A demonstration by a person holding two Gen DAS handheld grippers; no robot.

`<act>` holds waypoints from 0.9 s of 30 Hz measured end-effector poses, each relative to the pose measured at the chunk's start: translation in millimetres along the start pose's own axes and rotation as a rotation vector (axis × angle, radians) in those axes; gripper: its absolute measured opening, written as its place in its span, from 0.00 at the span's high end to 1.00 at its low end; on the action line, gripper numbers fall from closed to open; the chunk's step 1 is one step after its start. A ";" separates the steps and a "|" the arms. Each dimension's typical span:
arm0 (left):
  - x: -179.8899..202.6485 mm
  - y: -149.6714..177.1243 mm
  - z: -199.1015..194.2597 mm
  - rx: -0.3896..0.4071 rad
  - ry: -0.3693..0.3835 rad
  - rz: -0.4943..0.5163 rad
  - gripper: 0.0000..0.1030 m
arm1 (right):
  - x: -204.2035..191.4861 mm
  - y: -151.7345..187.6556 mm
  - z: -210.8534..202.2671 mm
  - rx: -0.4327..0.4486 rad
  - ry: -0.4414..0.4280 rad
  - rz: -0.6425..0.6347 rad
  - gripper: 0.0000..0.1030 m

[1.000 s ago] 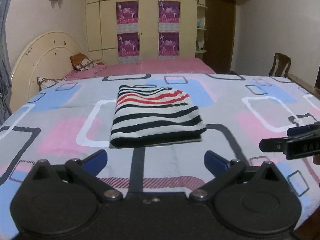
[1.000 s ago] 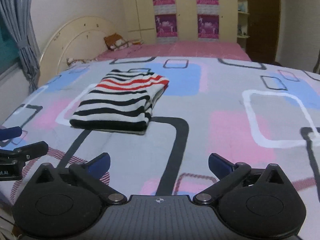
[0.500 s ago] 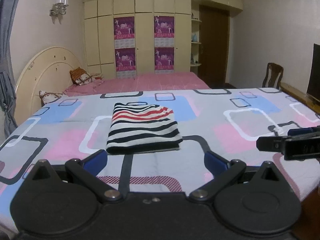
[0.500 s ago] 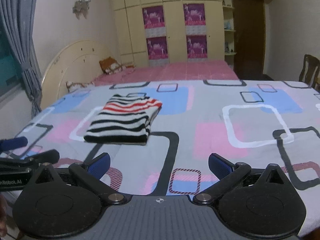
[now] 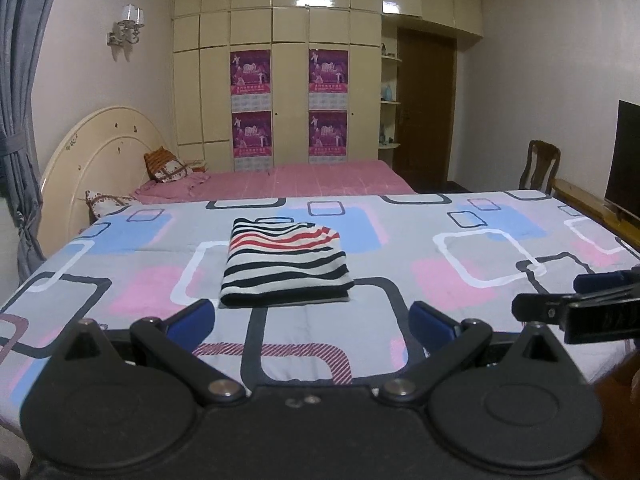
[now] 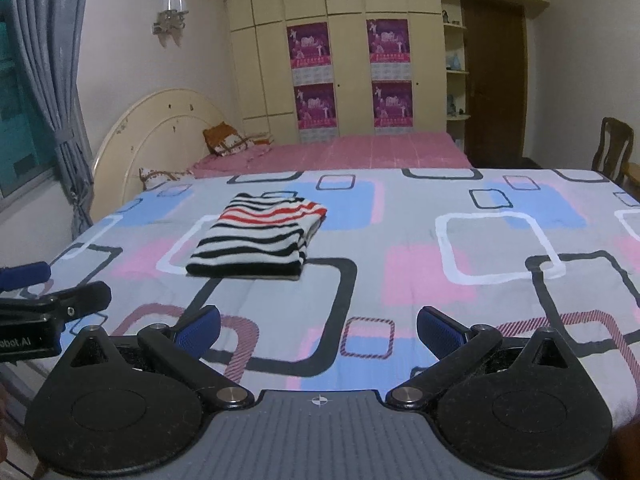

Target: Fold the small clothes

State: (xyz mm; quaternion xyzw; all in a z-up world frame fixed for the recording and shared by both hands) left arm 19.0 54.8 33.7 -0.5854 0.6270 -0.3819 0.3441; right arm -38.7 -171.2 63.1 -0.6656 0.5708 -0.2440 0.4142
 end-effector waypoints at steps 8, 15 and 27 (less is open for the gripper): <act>-5.1 2.7 -1.4 0.000 -0.007 -0.012 0.00 | -7.7 -1.9 -2.8 0.009 -0.003 -0.018 0.00; -6.9 1.8 -2.4 0.007 -0.009 -0.016 0.00 | -9.5 -5.4 -1.2 0.013 -0.006 -0.028 0.00; -6.0 1.7 -2.6 0.007 -0.010 -0.015 0.00 | -7.1 -7.6 -0.1 0.013 -0.006 -0.029 0.00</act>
Point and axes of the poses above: each gripper's, at about its wrist camera, not at the fingertips, and z roughly the way its jaws point, x to its right, y to its underside, the point moved 1 cm from there along z, roughly the way its jaws point, and after that the axes turned 3 degrees about -z, right-handed, at the moved point
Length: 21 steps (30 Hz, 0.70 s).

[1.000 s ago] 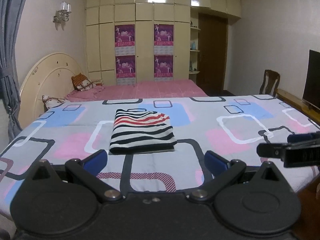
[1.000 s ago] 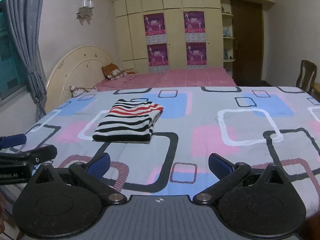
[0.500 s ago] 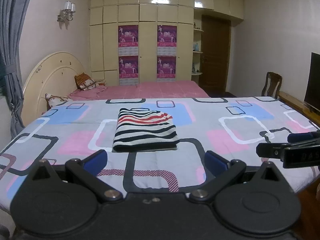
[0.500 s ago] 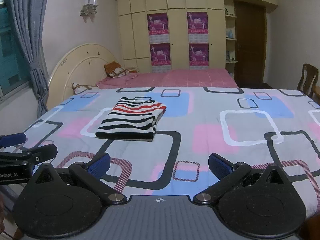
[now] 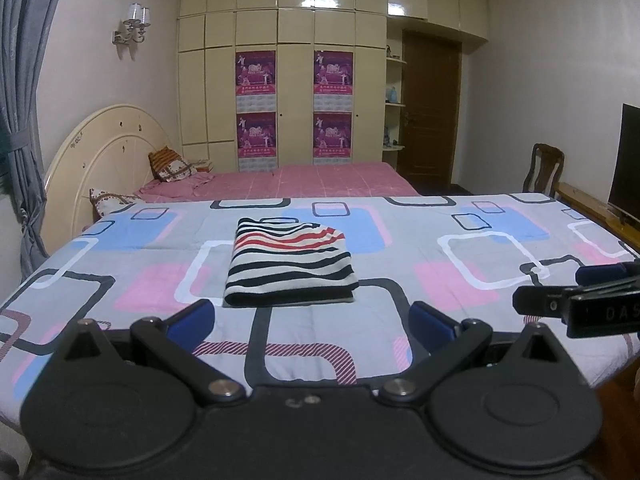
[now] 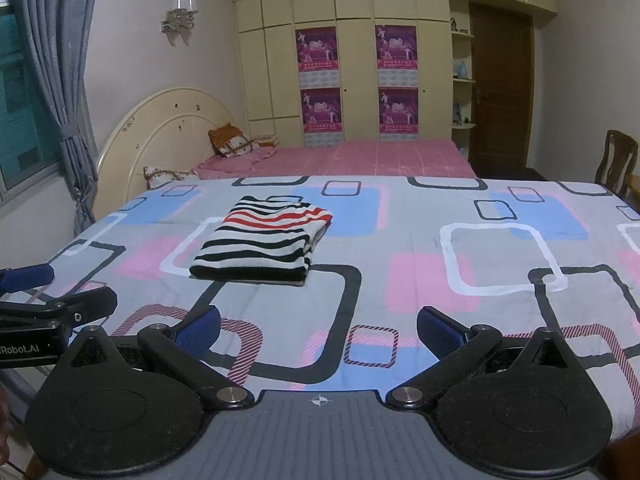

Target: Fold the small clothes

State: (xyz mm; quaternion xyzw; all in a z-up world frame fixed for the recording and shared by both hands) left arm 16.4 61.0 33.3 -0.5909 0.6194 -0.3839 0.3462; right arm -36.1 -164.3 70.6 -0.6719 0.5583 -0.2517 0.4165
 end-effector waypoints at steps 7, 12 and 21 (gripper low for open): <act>-1.2 -2.9 2.7 0.000 0.003 0.011 0.00 | 3.8 -1.5 1.1 0.004 -0.004 0.010 0.00; -1.1 -3.7 2.1 0.006 0.005 0.016 0.00 | 6.4 -2.1 0.8 0.008 -0.003 0.010 0.00; -4.1 -3.5 0.0 0.012 0.011 0.023 0.00 | 4.9 -3.0 0.4 0.015 -0.006 0.001 0.00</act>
Point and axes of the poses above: each gripper's, at about its wrist camera, not at the fingertips, and z roughly the way its jaws point, x to its right, y to its underside, the point moved 1 cm from there along z, roughly the way its jaws point, and after that the axes turned 3 degrees about -z, right-handed, at the moved point
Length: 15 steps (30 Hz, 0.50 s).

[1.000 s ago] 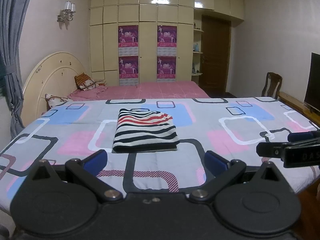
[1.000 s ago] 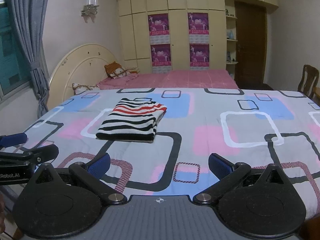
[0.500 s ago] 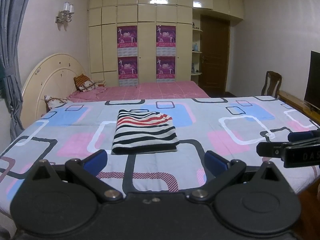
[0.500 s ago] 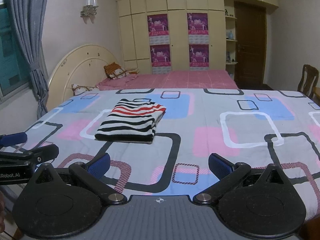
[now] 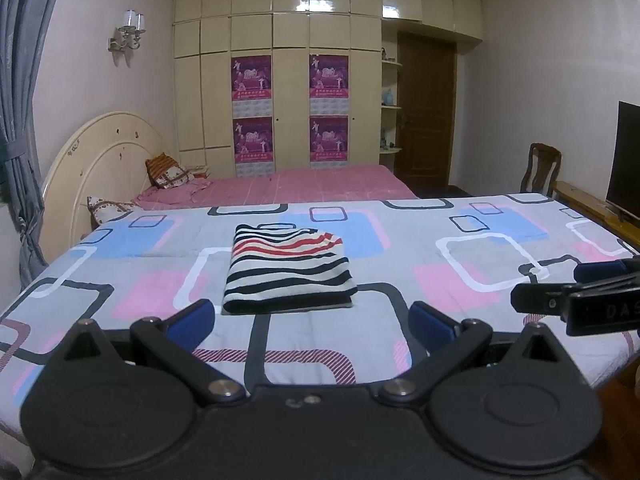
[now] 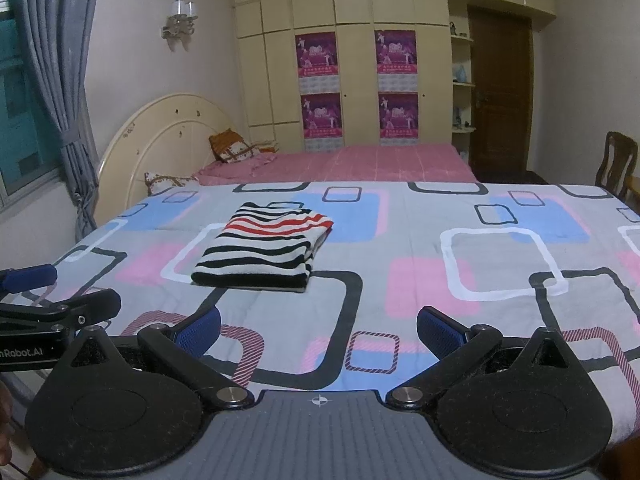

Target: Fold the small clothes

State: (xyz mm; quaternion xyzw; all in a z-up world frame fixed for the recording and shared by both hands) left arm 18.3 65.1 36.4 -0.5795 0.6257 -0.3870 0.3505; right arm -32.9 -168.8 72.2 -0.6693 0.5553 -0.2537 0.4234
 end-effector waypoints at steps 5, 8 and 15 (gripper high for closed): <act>-1.9 -0.7 -0.8 0.004 0.000 0.001 0.00 | -0.5 0.3 0.5 0.000 0.000 0.000 0.00; -2.0 -1.4 -0.5 0.005 0.001 0.001 0.00 | -0.5 0.4 0.6 -0.001 0.000 -0.002 0.00; -1.9 -1.4 -0.4 0.005 0.000 0.002 0.00 | 0.3 0.0 0.4 0.001 -0.001 -0.002 0.00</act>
Point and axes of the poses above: each gripper's, at about its wrist camera, not at the fingertips, and z roughly the way its jaws point, x to its right, y to its underside, the point moved 1 cm from there along z, roughly the way its jaws point, and after that the axes turned 3 degrees about -z, right-handed, at the moved point
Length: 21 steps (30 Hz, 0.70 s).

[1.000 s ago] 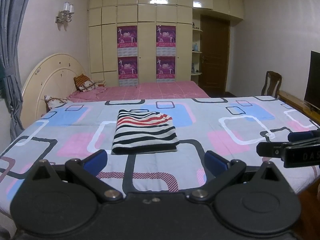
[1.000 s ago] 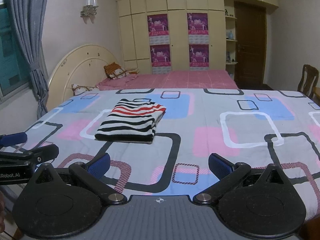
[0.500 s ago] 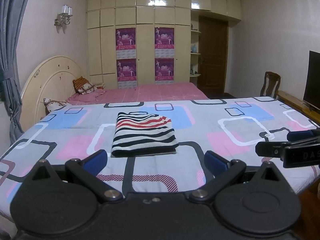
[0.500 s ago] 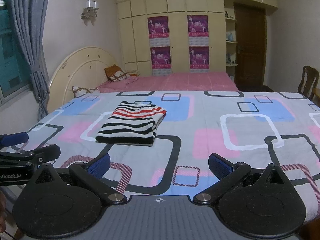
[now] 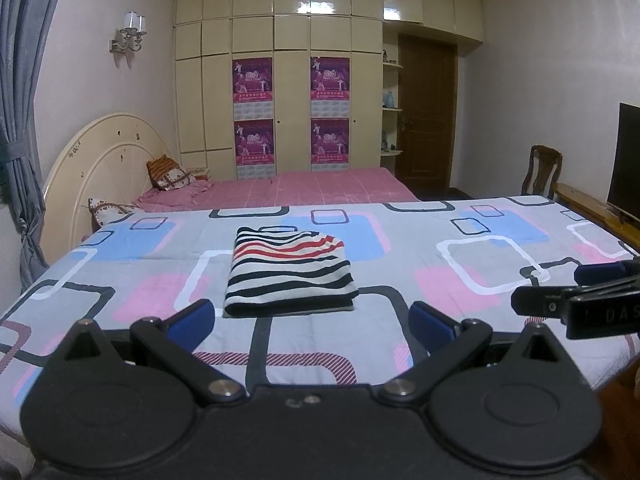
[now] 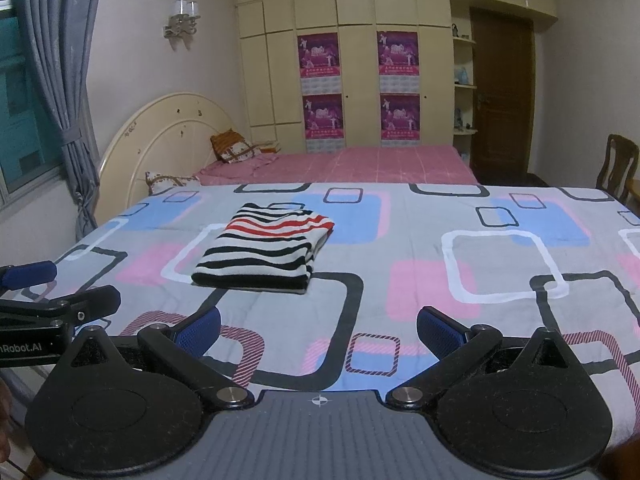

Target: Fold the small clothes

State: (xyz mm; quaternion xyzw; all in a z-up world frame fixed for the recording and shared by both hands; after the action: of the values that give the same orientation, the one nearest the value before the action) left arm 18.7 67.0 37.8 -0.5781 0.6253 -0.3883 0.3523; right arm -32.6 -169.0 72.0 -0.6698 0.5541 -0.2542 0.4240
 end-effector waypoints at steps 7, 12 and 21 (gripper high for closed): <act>-0.3 -0.4 0.2 0.000 -0.001 -0.001 0.00 | 1.6 -0.5 0.8 0.000 -0.002 -0.001 0.00; 0.6 -0.6 0.2 0.000 -0.001 0.001 0.00 | 1.9 -0.4 1.4 0.000 -0.002 0.001 0.00; -0.3 -1.4 0.7 0.002 -0.001 0.001 0.00 | 2.3 -0.9 1.6 -0.001 -0.002 0.001 0.00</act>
State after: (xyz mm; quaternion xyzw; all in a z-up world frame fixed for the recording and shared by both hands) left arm 20.0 67.2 38.6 -0.5777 0.6249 -0.3886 0.3533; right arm -30.2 -170.7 71.7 -0.6700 0.5541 -0.2531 0.4244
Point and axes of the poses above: each gripper's, at about its wrist camera, not at the fingertips, and z roughly the way its jaws point, x to its right, y to its underside, the point moved 1 cm from there along z, roughly the way its jaws point, and after that the axes turned 3 degrees about -z, right-handed, at the moved point
